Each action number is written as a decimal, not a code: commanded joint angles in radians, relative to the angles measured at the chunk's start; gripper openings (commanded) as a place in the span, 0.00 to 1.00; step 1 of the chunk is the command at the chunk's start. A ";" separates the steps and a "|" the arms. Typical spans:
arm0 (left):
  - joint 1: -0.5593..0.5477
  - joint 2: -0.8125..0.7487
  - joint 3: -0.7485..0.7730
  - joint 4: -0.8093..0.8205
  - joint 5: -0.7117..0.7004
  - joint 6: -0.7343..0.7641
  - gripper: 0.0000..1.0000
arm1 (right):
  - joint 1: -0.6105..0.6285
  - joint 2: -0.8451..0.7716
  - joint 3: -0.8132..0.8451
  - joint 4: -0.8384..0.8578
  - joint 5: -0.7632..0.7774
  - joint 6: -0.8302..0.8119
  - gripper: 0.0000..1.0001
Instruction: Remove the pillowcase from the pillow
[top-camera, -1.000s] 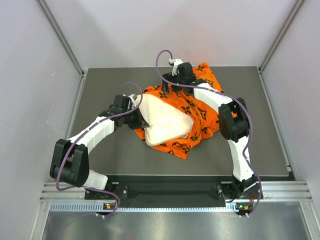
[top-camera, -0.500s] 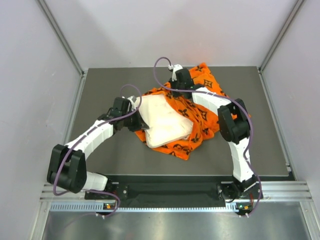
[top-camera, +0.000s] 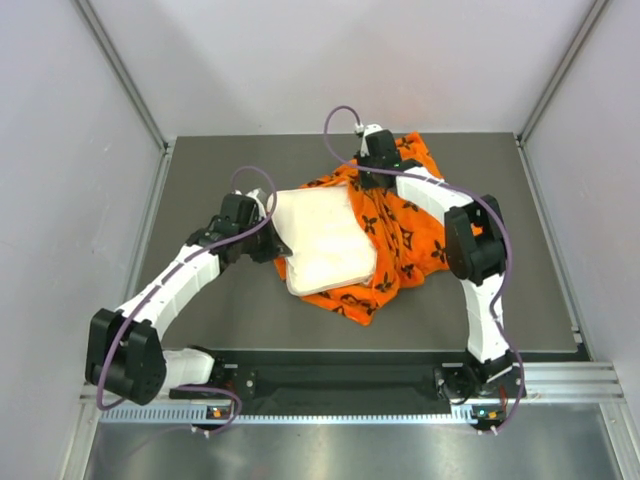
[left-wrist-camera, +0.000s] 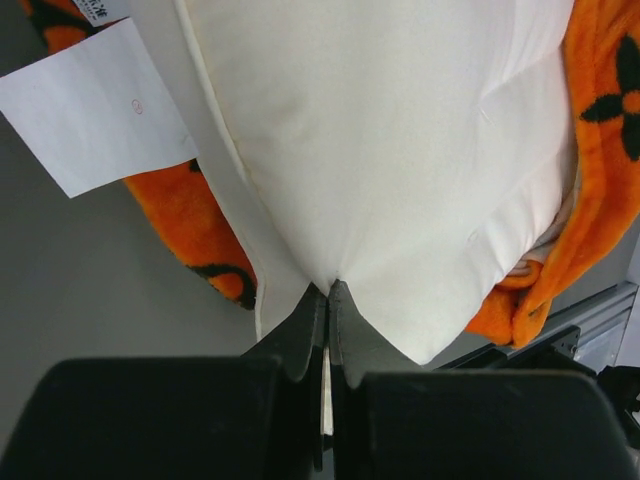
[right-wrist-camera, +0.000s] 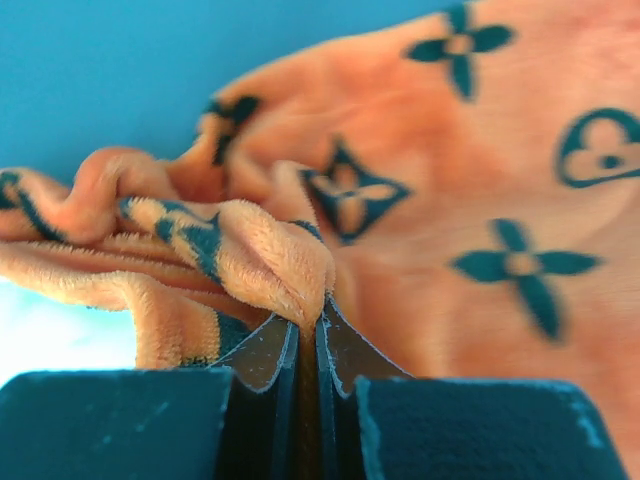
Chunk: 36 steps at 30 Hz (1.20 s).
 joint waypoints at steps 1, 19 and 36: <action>0.034 -0.064 0.057 -0.120 -0.063 0.016 0.00 | -0.113 -0.050 0.027 -0.085 0.120 -0.020 0.00; 0.110 -0.101 0.057 -0.099 -0.017 0.013 0.00 | -0.179 -0.094 -0.030 -0.094 0.070 -0.023 0.01; 0.168 0.274 0.248 0.040 0.046 -0.017 0.00 | -0.124 -0.657 -0.446 -0.115 -0.073 -0.020 0.87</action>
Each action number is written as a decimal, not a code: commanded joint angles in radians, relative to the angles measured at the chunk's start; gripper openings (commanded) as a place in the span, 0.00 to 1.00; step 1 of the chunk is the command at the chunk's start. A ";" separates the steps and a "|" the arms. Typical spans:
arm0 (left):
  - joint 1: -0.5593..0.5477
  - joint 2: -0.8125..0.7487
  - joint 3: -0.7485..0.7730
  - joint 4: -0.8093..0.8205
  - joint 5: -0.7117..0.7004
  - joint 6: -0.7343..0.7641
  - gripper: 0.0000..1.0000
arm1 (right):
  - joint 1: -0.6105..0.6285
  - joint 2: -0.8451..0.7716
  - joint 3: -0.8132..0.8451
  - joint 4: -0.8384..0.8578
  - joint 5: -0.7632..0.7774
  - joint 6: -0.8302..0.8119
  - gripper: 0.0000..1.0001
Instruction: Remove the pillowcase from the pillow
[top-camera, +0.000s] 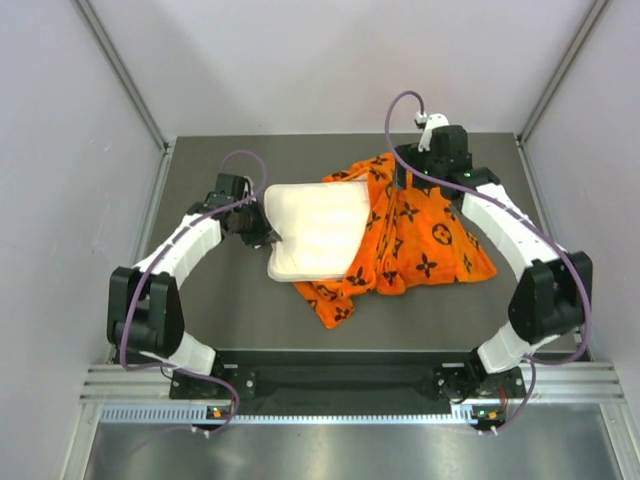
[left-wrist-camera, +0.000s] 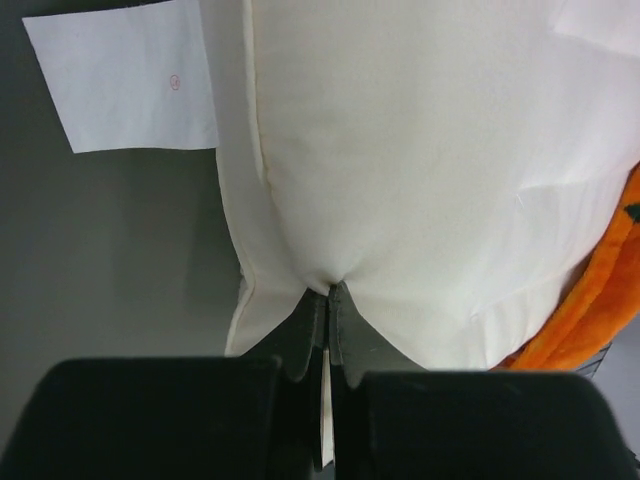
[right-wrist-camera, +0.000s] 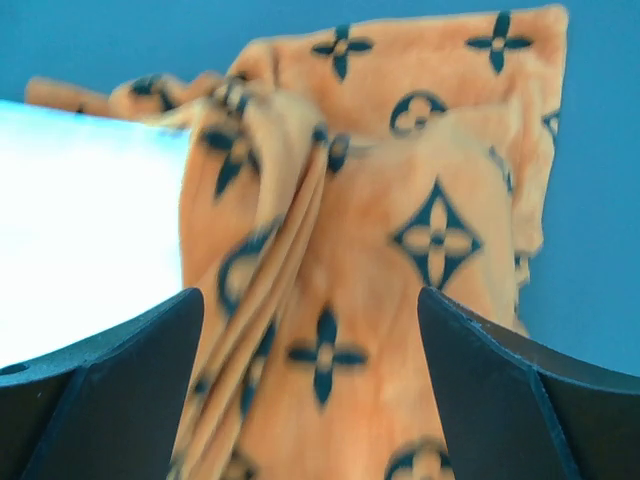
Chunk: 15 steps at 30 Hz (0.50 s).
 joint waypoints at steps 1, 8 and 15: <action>0.035 0.044 0.071 0.125 0.017 -0.025 0.00 | 0.051 -0.138 -0.133 -0.018 -0.018 0.030 0.87; 0.066 0.092 0.103 0.137 0.044 -0.038 0.00 | 0.209 -0.348 -0.383 -0.090 0.062 0.136 0.87; 0.066 0.089 0.074 0.157 0.076 -0.054 0.00 | 0.325 -0.430 -0.512 -0.120 0.144 0.228 0.87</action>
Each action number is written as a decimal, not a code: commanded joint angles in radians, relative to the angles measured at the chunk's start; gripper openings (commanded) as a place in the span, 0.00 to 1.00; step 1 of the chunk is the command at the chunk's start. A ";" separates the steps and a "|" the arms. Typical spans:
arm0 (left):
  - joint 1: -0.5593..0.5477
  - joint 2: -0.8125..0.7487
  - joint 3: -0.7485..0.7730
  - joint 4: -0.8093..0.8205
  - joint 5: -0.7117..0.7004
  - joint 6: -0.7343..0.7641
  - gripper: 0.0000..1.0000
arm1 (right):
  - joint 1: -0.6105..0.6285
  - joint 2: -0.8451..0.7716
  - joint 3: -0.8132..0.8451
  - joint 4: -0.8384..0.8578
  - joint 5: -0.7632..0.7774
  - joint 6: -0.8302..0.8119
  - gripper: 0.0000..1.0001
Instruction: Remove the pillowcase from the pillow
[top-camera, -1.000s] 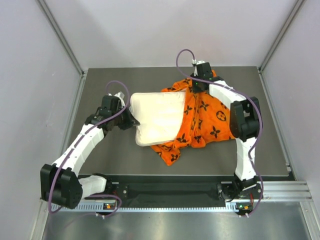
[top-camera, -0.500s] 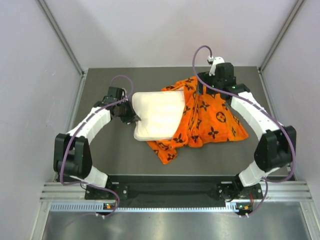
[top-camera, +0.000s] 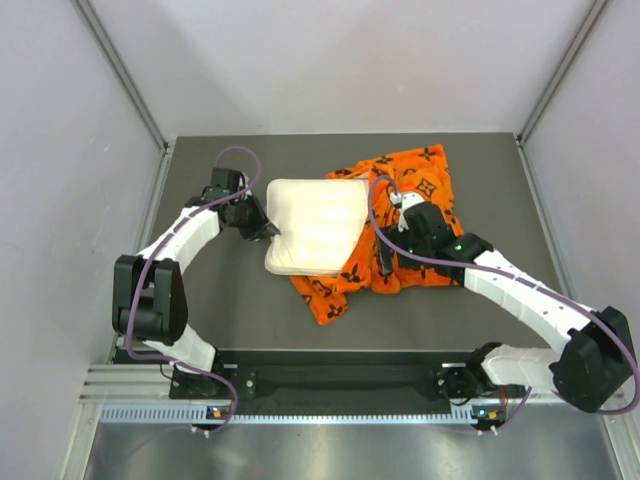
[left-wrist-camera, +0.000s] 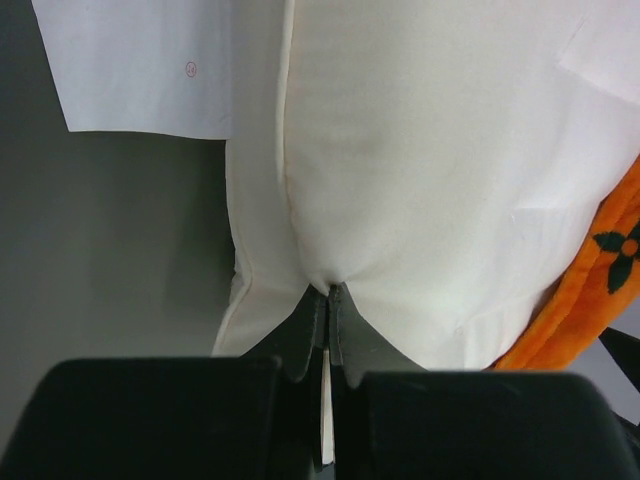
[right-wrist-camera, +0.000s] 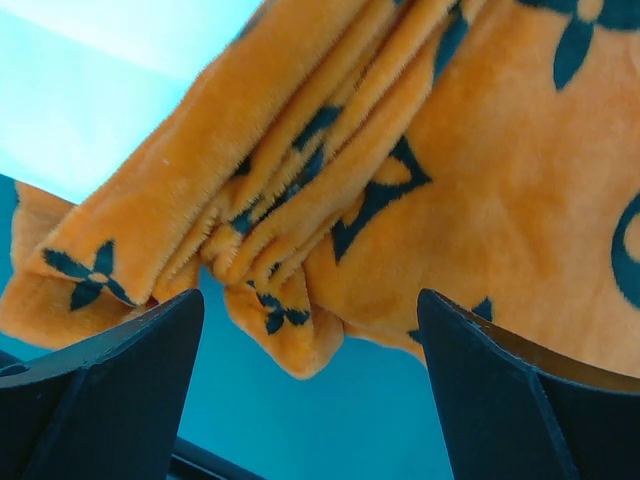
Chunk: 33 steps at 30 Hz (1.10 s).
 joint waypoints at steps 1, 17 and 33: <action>0.008 -0.002 0.007 0.138 0.017 -0.029 0.00 | 0.015 -0.022 -0.040 0.025 0.083 0.072 0.87; 0.043 -0.074 -0.068 0.148 0.034 -0.015 0.00 | 0.008 0.228 -0.019 0.122 0.148 0.036 0.33; 0.114 -0.068 -0.028 0.099 0.071 0.051 0.00 | -0.227 0.107 -0.031 0.098 0.179 -0.029 0.00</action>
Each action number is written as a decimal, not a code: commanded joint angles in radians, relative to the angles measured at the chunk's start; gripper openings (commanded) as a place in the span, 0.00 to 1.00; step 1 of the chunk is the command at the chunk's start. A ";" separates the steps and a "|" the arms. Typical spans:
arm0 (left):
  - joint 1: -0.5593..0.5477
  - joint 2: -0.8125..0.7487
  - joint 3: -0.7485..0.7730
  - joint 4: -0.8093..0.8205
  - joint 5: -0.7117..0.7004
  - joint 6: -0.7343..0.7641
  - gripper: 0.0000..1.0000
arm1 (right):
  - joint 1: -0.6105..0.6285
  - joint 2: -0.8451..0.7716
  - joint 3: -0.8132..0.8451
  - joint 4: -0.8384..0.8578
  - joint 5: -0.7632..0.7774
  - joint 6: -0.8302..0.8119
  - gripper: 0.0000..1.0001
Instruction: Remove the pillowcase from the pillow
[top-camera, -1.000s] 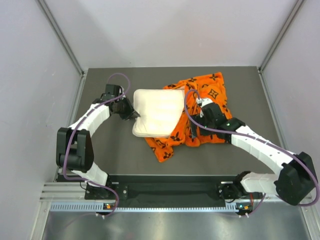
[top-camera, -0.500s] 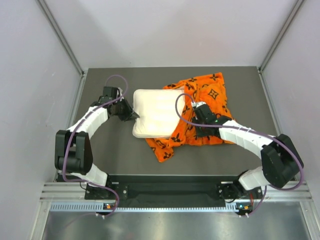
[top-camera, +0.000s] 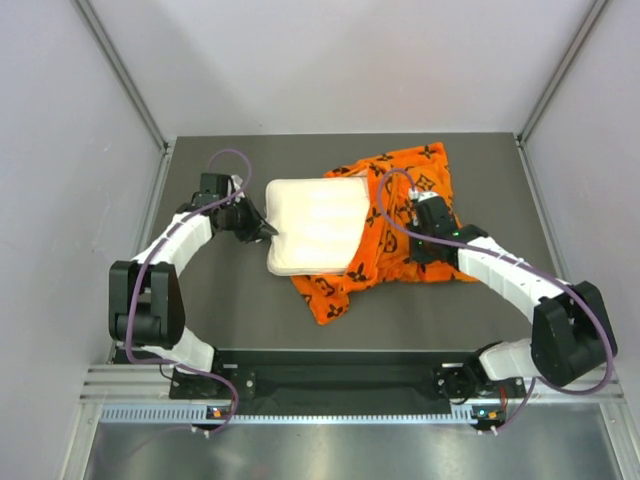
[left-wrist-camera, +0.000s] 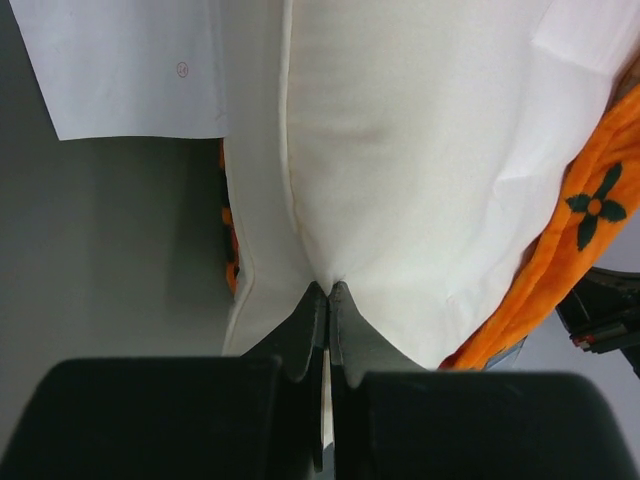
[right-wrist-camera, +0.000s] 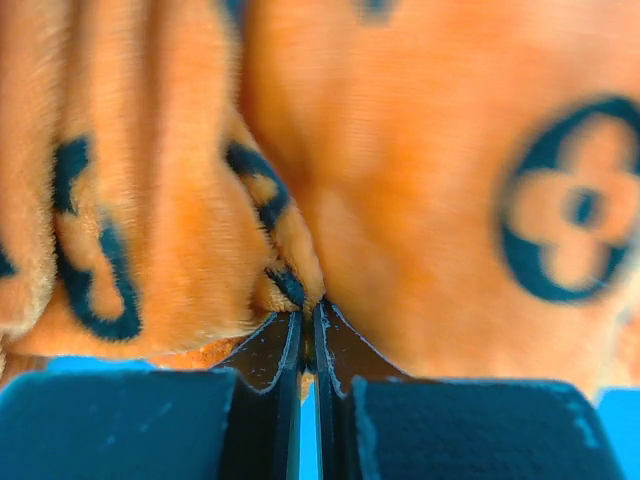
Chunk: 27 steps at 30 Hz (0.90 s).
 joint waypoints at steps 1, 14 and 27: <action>0.053 -0.034 0.040 0.034 -0.044 0.046 0.00 | -0.100 -0.049 0.021 0.039 0.089 -0.053 0.00; 0.208 -0.057 0.100 -0.035 -0.012 0.103 0.00 | -0.302 -0.092 -0.002 0.025 0.060 -0.102 0.00; 0.213 -0.052 0.039 -0.018 0.016 0.098 0.00 | -0.308 -0.063 0.009 0.060 -0.100 -0.117 0.16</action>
